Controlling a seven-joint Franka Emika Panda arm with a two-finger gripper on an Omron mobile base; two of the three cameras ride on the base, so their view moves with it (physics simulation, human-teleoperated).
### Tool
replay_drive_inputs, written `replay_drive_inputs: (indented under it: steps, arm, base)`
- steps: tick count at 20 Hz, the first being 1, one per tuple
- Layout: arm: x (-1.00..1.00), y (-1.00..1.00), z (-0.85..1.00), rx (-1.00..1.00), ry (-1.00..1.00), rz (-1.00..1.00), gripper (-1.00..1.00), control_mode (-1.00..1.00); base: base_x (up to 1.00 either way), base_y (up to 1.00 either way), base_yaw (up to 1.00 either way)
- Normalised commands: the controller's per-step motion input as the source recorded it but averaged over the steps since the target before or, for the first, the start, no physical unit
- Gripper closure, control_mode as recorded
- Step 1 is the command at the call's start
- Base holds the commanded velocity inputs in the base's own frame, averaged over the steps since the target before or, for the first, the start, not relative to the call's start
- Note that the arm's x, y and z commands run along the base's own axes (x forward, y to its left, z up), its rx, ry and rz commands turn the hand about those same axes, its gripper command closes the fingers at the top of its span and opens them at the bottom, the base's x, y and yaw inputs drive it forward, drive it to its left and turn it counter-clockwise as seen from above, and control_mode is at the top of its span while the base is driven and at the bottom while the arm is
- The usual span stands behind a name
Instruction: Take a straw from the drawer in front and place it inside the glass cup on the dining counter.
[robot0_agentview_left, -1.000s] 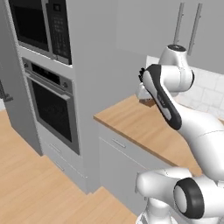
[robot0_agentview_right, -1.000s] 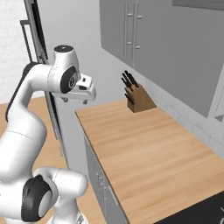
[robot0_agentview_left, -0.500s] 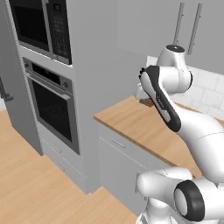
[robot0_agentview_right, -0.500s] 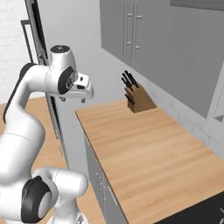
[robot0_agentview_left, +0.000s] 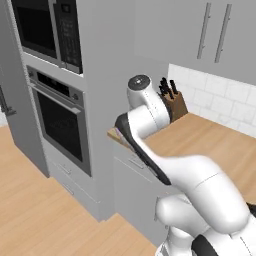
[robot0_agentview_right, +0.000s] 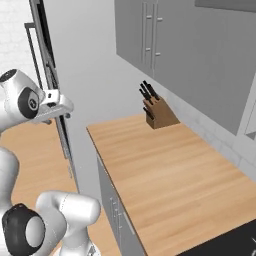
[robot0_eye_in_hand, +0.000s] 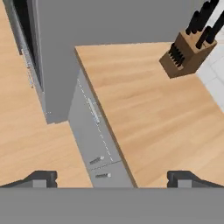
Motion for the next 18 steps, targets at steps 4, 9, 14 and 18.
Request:
replay_drive_inputs:
  steps: [4,9,14,18]
  arm:
    - [0.23,0.91,-0.84,-0.51,-0.10,-0.03,-1.00,-1.00]
    - [0.12,0.46,-0.84,-0.45,-0.11,-0.04,-1.00,-1.00]
    - [0.16,0.10,-0.69,-0.37,-0.03,-0.13,-1.00,-1.00]
    - [0.27,0.00,-0.69,-0.31,0.00,-0.18,-1.00,-1.00]
  base:
    - [0.00,0.00,0.00]
    - [0.00,0.00,0.00]
    - [0.00,0.00,0.00]
    - [0.00,0.00,0.00]
